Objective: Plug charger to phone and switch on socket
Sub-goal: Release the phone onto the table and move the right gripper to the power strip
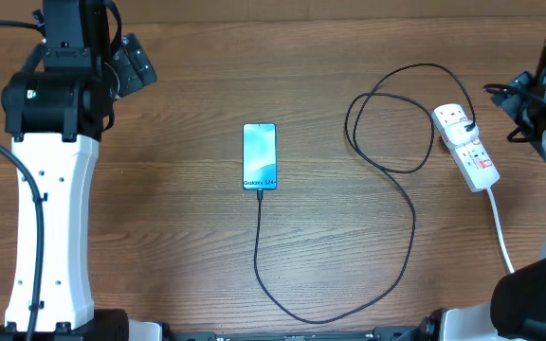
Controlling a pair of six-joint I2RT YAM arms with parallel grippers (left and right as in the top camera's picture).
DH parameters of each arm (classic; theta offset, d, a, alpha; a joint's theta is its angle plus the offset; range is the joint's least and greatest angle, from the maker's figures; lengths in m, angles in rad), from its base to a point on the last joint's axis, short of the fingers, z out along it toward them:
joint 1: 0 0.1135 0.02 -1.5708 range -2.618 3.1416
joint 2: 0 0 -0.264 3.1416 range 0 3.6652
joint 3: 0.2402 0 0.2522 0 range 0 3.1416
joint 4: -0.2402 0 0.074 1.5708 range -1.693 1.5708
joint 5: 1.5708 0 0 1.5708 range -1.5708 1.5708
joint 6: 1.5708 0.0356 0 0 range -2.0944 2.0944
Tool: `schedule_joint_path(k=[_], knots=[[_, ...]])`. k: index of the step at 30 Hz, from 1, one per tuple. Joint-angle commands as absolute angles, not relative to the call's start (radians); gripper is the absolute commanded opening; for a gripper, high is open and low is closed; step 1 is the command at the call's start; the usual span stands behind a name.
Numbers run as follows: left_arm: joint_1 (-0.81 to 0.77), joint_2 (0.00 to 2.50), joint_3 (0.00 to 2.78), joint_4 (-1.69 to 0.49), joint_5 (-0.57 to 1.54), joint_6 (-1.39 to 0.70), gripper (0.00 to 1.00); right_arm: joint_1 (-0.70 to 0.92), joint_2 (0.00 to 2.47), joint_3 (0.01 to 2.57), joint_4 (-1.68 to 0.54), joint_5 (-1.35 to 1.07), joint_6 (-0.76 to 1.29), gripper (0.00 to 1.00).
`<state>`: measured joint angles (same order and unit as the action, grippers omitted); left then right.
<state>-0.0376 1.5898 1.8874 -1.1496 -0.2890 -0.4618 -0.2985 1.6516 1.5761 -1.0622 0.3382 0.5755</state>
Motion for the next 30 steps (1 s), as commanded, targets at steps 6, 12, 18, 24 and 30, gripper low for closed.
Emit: schedule_joint_path(k=[6, 12, 18, 24, 30], knots=[[-0.039, 1.593, 1.886, -1.151, -0.317, -0.476, 0.99, -0.392, 1.794, 1.536, -0.972, 0.270, 0.402, 1.00], [-0.040, 1.594, 1.886, -1.151, -0.317, -0.476, 1.00, -0.450, 1.865, 1.536, -0.968, 0.020, 0.266, 1.00], [-0.039, 1.594, 1.886, -1.151, -0.317, -0.476, 1.00, -0.503, 1.892, 1.536, -0.966, 0.031, 0.157, 1.00], [-0.039, 1.594, 1.886, -1.151, -0.317, -0.476, 1.00, -0.544, 1.933, 1.493, -0.880, 0.014, 0.137, 1.00], [-0.039, 1.594, 1.886, -1.151, -0.317, -0.476, 0.99, -0.531, 1.972, 1.484, -0.859, -0.018, 0.136, 1.00]])
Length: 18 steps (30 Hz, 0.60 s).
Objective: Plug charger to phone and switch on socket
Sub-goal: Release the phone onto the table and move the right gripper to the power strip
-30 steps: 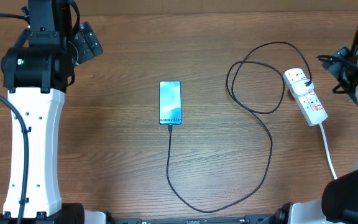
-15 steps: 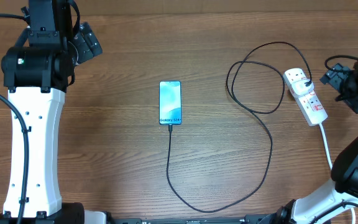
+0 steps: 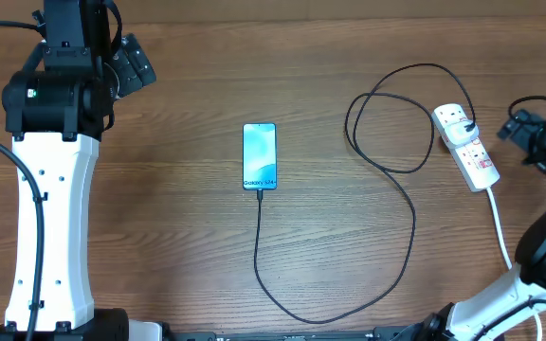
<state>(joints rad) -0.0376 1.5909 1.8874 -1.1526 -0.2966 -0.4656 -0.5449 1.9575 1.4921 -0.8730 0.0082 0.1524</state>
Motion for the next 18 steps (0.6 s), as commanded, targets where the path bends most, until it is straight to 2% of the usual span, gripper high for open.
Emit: schedule_joint_path(k=[1, 18], knots=[[-0.039, 1.594, 1.886, -1.151, -0.317, -0.476, 1.00, -0.527, 1.975, 1.484, -0.854, -0.021, 0.136, 1.00], [-0.039, 1.594, 1.886, -1.151, -0.317, -0.476, 1.00, -0.499, 2.040, 1.484, -0.821, -0.017, 0.156, 1.00]])
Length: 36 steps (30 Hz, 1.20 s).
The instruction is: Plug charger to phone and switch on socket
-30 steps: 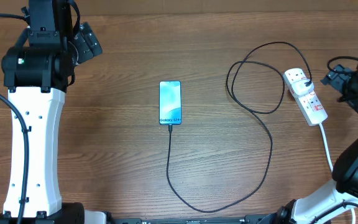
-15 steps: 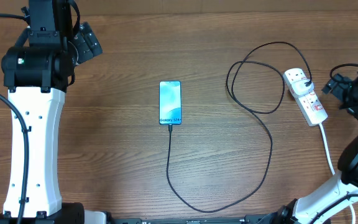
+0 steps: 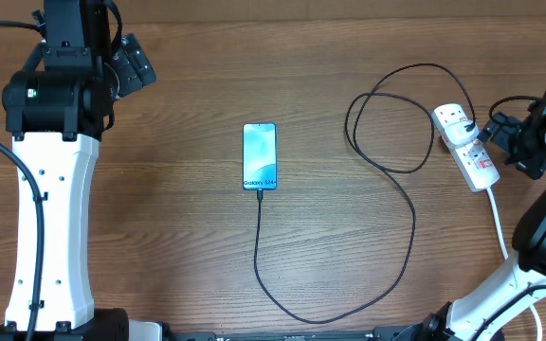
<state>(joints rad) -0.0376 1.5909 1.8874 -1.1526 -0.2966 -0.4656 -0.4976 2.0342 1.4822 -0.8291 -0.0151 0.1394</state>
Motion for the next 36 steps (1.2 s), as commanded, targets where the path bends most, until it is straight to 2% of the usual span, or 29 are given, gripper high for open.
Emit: schedule_joint_path(k=[1, 22, 36], knots=[[-0.039, 1.594, 1.886, -1.151, -0.317, -0.476, 1.00, -0.499, 2.041, 1.484, -0.821, -0.017, 0.156, 1.00], [-0.039, 1.594, 1.886, -1.151, -0.317, -0.476, 1.00, -0.499, 2.048, 1.420, -0.783, 0.019, 0.155, 1.00], [-0.039, 1.594, 1.886, -1.151, -0.317, -0.476, 0.99, -0.499, 2.055, 1.420, -0.770, -0.047, 0.151, 1.00]])
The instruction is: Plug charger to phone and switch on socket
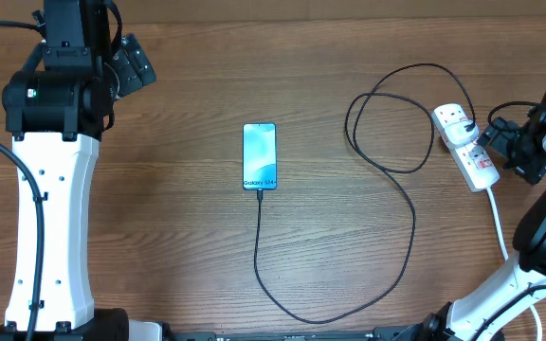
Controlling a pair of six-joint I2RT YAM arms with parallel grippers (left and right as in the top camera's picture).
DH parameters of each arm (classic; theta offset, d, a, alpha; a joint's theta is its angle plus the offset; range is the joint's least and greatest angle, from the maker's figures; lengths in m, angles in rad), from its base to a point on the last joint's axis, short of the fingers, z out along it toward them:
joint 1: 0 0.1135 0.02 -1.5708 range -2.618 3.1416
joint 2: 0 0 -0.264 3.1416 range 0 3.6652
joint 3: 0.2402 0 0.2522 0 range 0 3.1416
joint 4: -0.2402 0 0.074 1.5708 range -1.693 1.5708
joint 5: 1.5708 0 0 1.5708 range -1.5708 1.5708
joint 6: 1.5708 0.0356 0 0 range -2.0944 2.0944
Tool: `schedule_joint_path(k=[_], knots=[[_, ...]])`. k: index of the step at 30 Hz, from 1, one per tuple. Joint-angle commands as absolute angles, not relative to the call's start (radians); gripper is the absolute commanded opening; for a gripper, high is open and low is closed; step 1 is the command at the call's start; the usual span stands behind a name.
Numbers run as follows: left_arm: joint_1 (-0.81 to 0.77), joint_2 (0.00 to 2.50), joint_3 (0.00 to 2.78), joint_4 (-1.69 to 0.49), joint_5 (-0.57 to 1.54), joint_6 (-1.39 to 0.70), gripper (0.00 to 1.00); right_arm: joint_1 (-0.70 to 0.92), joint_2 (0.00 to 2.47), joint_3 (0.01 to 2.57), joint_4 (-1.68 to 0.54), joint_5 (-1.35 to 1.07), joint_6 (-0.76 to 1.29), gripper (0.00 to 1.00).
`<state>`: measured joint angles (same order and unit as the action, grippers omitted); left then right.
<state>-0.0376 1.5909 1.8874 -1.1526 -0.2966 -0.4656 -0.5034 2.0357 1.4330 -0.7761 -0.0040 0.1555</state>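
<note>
The phone (260,156) lies screen up and lit at the middle of the table. A black charger cable (387,275) runs from its near end, loops round and ends in a plug at the white socket strip (466,147) on the right. My right gripper (486,141) sits at the strip's right edge, its tip touching or just above the strip's middle; whether its jaws are open or shut cannot be made out. My left gripper (145,59) rests far off at the back left, away from everything; its jaws are not readable.
The strip's white mains lead (500,232) trails toward the near right edge. The left arm's white body (50,218) fills the left side. The cable's loop (391,118) lies between phone and strip on the wooden table (178,246).
The right gripper has shifted very slightly at the strip's right edge. Phone, cable, strip and left arm are unchanged.
With the cable plugged into the phone throughout, my right arm first stood high at the right edge, away from the strip. Then its gripper hung to the strip's right. Later it had come in against the strip's right side, where it stays now.
</note>
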Motion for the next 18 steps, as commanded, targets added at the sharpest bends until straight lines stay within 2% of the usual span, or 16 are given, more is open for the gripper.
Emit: schedule_joint_path(k=[1, 18], knots=[[-0.039, 1.594, 1.886, -1.151, -0.317, -0.476, 0.99, -0.499, 2.055, 1.420, -0.769, -0.048, 0.151, 1.00], [-0.039, 1.594, 1.886, -1.151, -0.317, -0.476, 1.00, -0.500, 2.055, 1.420, -0.775, -0.062, 0.148, 1.00]])
